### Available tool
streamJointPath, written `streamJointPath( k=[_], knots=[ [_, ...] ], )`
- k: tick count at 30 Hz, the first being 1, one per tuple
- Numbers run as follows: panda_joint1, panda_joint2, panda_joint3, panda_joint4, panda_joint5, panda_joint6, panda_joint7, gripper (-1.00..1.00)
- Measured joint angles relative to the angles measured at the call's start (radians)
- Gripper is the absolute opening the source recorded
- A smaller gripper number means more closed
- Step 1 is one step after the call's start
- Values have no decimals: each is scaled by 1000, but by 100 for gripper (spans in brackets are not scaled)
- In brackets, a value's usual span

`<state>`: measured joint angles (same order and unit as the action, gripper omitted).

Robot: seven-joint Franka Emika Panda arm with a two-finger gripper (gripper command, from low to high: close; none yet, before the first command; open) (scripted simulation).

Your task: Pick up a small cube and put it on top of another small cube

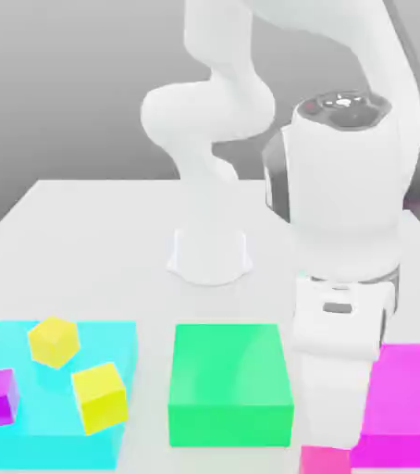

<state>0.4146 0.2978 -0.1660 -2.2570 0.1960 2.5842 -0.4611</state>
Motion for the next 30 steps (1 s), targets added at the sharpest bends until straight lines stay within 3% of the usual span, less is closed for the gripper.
streamJointPath(
  k=[3,6,7,13,18,30],
  knots=[
    [9,85,2,5,-54,49,-43,0],
    [-9,196,27,26,-36,133,-71,0],
    [-14,220,34,31,-30,152,-76,-100],
    [-17,232,37,33,-27,159,-78,-100],
    [3,90,1,4,-68,47,-54,-100],
    [-314,-146,-255,-39,-113,-147,-398,-100]
  ],
)
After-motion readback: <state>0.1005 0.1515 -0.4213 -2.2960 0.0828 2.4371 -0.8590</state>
